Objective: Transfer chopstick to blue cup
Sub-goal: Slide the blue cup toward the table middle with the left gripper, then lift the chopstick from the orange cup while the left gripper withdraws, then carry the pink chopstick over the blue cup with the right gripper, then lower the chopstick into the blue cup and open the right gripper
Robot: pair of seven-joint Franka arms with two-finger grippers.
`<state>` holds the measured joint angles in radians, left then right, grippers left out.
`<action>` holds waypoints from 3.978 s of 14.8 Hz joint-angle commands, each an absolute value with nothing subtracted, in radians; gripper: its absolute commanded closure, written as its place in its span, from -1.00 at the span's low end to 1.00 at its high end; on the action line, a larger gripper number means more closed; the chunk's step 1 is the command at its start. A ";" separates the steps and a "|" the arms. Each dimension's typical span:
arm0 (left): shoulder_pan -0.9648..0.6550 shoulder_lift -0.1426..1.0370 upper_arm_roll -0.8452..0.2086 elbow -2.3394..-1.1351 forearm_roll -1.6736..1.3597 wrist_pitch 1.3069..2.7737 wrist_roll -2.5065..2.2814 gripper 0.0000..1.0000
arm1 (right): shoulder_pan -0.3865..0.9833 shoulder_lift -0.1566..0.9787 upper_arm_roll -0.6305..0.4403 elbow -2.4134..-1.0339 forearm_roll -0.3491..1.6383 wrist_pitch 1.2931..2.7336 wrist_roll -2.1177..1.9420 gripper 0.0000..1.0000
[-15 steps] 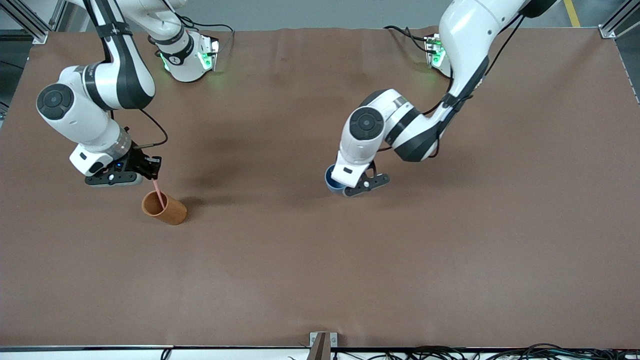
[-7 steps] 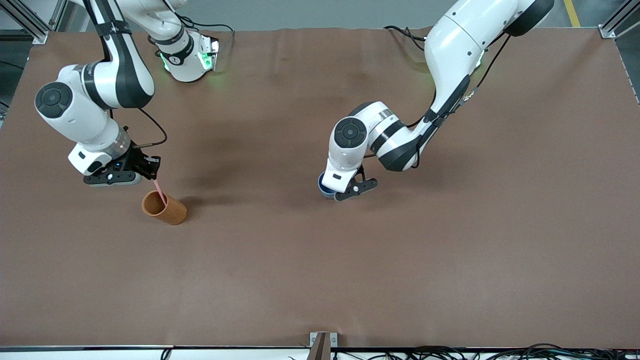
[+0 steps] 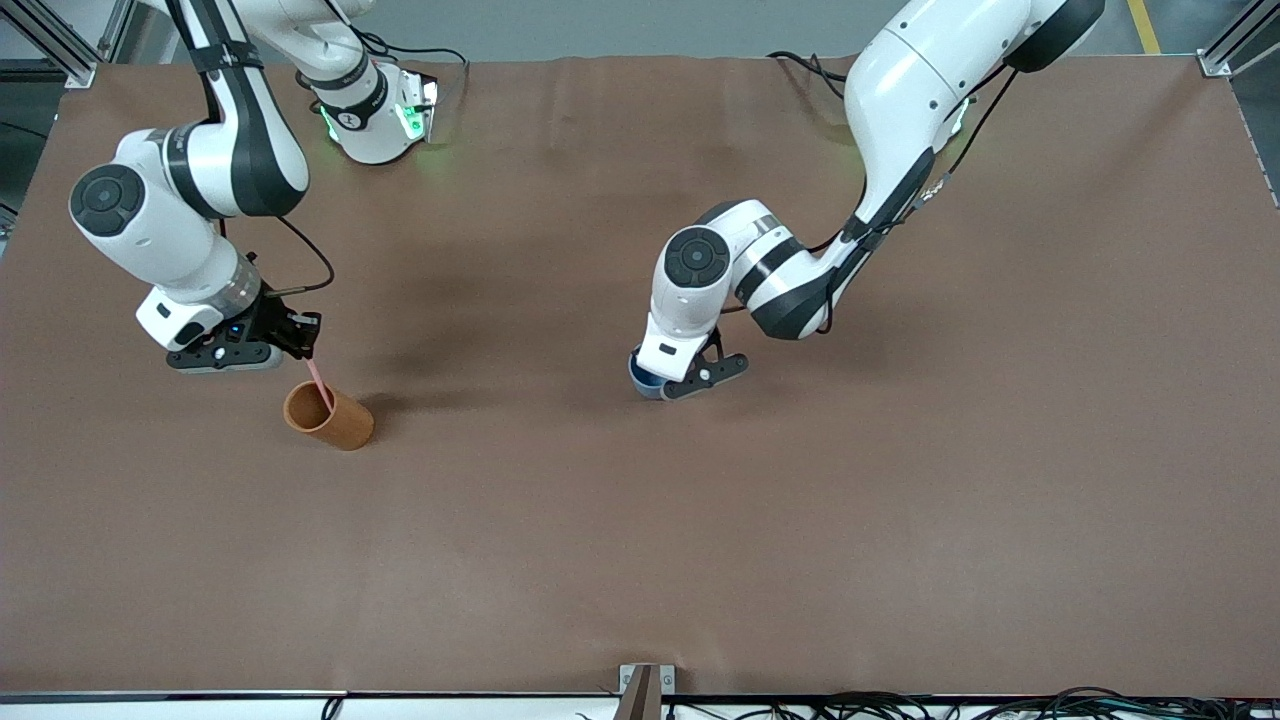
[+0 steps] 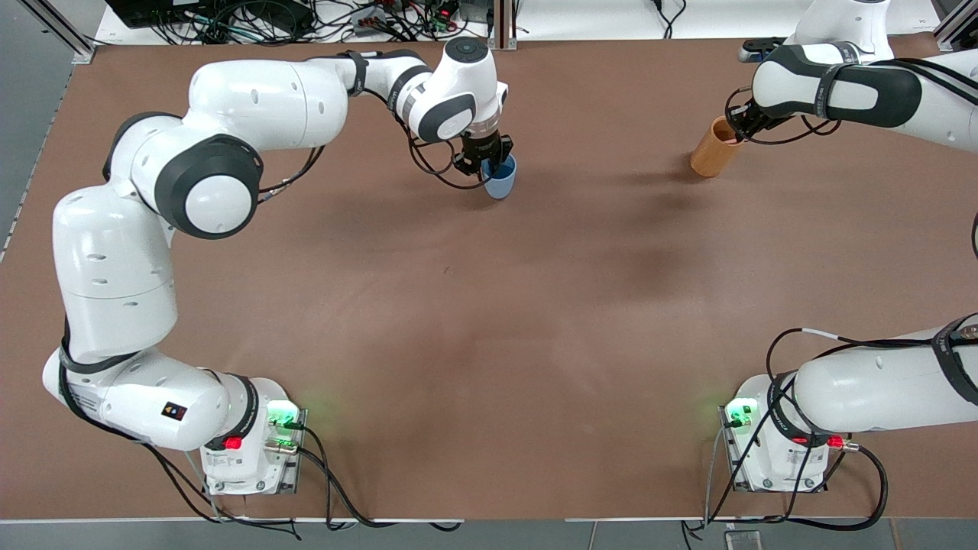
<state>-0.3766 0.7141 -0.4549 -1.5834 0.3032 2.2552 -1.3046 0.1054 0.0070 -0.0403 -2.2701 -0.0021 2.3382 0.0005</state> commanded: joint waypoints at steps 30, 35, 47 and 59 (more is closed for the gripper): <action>-0.117 -0.025 -0.032 -1.555 -0.018 1.511 0.091 -1.00 | 0.698 0.396 -0.037 -1.163 0.103 1.652 1.029 0.94; -0.118 -0.026 -0.032 -1.555 -0.020 1.511 0.072 -1.00 | 0.785 0.491 -0.040 -1.163 0.107 1.747 1.106 0.95; -0.114 -0.021 -0.034 -1.548 -0.024 1.543 0.074 -1.00 | 0.864 0.580 -0.040 -1.193 0.106 1.752 1.111 0.98; -0.114 0.031 -0.031 -1.491 -0.034 1.543 0.074 -1.00 | 0.864 0.640 -0.041 -1.229 0.087 1.921 1.089 0.28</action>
